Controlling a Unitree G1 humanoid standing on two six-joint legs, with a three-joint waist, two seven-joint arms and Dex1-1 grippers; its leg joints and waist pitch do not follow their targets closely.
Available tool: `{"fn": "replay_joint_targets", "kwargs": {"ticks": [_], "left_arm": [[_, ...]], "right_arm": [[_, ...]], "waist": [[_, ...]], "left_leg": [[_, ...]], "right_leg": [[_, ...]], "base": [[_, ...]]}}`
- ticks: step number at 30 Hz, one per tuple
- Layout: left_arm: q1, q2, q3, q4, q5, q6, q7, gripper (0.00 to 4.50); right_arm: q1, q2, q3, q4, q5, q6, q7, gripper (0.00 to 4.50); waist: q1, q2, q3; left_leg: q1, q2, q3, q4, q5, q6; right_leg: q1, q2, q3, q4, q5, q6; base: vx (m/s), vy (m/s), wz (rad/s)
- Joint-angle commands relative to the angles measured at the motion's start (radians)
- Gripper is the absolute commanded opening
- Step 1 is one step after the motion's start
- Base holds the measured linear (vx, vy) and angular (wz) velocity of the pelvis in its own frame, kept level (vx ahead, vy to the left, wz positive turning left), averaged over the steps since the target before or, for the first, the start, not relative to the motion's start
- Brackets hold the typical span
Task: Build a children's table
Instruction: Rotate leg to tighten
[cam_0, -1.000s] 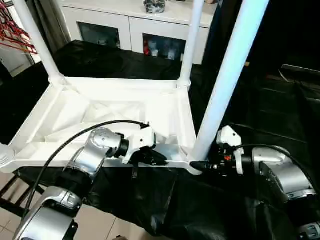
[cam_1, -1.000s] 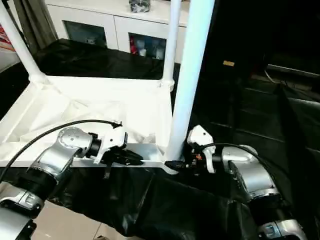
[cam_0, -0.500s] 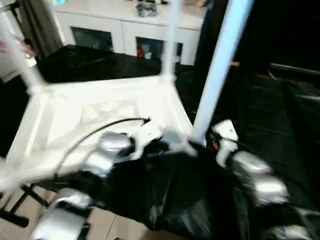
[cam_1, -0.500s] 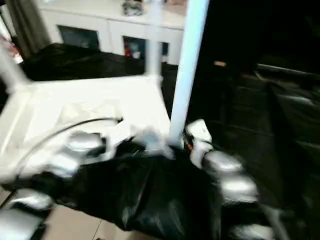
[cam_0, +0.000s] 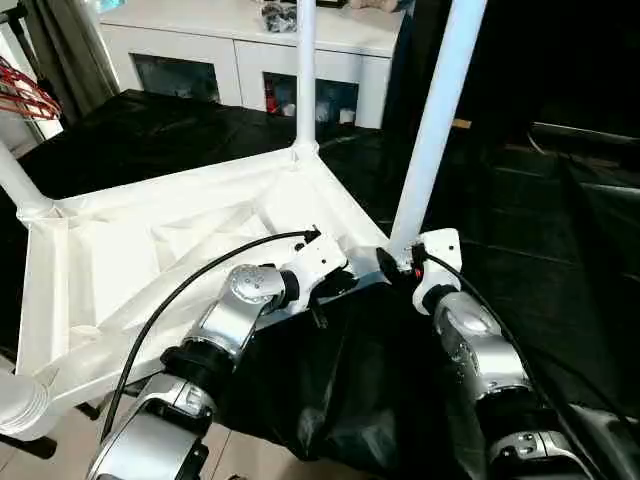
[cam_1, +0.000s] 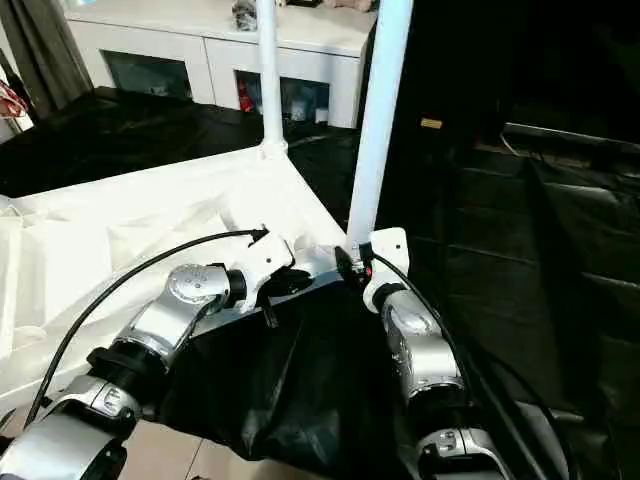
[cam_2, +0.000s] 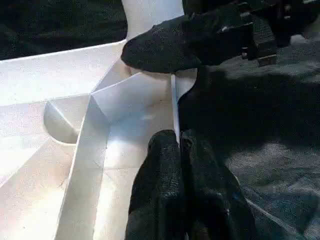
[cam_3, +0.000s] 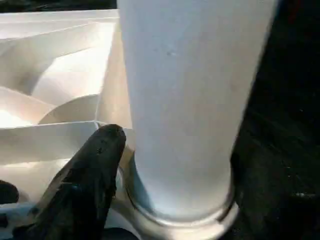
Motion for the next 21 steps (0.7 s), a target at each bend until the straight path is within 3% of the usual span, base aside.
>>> {"fn": "replay_joint_targets", "kwargs": {"ticks": [1, 4, 6, 7, 10, 13, 14, 18, 21], "left_arm": [[0.015, -0.014, -0.034, -0.050, -0.058, -0.056, -0.090, 0.00], [0.028, 0.021, -0.045, -0.066, -0.065, -0.065, -0.154, 0.00], [0.031, 0.044, -0.056, -0.066, -0.060, -0.078, -0.187, 0.00], [0.032, 0.062, -0.061, -0.065, -0.054, -0.083, -0.208, 0.00], [0.033, 0.112, -0.067, -0.072, -0.052, -0.083, -0.276, 0.00], [0.028, 0.141, -0.066, -0.079, -0.065, -0.084, -0.326, 0.00], [0.026, 0.152, -0.067, -0.078, -0.067, -0.088, -0.343, 0.00], [0.019, 0.181, -0.068, -0.071, -0.076, -0.099, -0.379, 0.00], [0.018, 0.197, -0.070, -0.067, -0.082, -0.109, -0.401, 0.00]], "right_arm": [[0.015, -0.014, 0.061, -0.044, 0.009, 0.035, 0.094, 3.65], [0.036, -0.076, 0.089, -0.088, 0.018, 0.046, 0.202, 3.65], [0.049, -0.117, 0.108, -0.111, 0.030, 0.053, 0.283, 3.65], [0.059, -0.147, 0.120, -0.129, 0.041, 0.060, 0.347, 3.65], [0.082, -0.231, 0.157, -0.179, 0.072, 0.092, 0.524, 3.65], [0.088, -0.283, 0.183, -0.207, 0.093, 0.117, 0.629, 3.65], [0.087, -0.296, 0.187, -0.212, 0.100, 0.121, 0.659, 3.41], [0.080, -0.328, 0.202, -0.214, 0.115, 0.129, 0.737, 3.21], [0.077, -0.339, 0.211, -0.228, 0.123, 0.136, 0.767, 2.97]], "waist": [[0.004, -0.008, -0.055], [0.009, -0.012, -0.060], [0.014, -0.007, -0.062], [0.015, -0.007, -0.064], [0.019, -0.004, -0.065], [0.028, -0.005, -0.062], [0.031, -0.004, -0.060], [0.035, -0.005, -0.058], [0.036, -0.008, -0.058]], "left_leg": [[0.013, 0.040, -0.020, -0.082, -0.353, 0.021], [0.013, 0.040, -0.013, -0.076, -0.283, 0.042], [0.014, 0.041, -0.011, -0.073, -0.250, 0.054], [0.006, 0.039, -0.013, -0.071, -0.216, 0.067], [0.007, 0.043, -0.012, -0.068, -0.188, 0.092], [0.009, 0.045, -0.011, -0.069, -0.207, 0.086], [0.012, 0.047, -0.010, -0.071, -0.226, 0.076], [0.015, 0.048, -0.012, -0.075, -0.276, 0.040], [0.016, 0.047, -0.012, -0.076, -0.280, 0.032]], "right_leg": [[0.030, -0.051, 0.040, -0.081, -0.381, -0.169], [0.034, -0.052, 0.043, -0.070, -0.280, -0.205], [0.036, -0.051, 0.043, -0.063, -0.231, -0.224], [0.048, -0.049, 0.041, -0.054, -0.185, -0.232], [0.049, -0.049, 0.040, -0.046, -0.117, -0.256], [0.051, -0.050, 0.038, -0.049, -0.163, -0.260], [0.048, -0.049, 0.039, -0.052, -0.196, -0.257], [0.044, -0.053, 0.040, -0.059, -0.279, -0.238], [0.043, -0.053, 0.041, -0.060, -0.293, -0.230]], "base": [[0.000, 0.000, 0.00], [0.000, 0.000, 0.00], [0.000, 0.000, 0.00], [0.000, 0.000, 0.00], [0.000, 0.000, 0.00], [0.000, 0.000, 0.00], [0.000, 0.000, 0.00], [0.000, 0.000, 0.00], [0.000, 0.000, 0.00]]}}
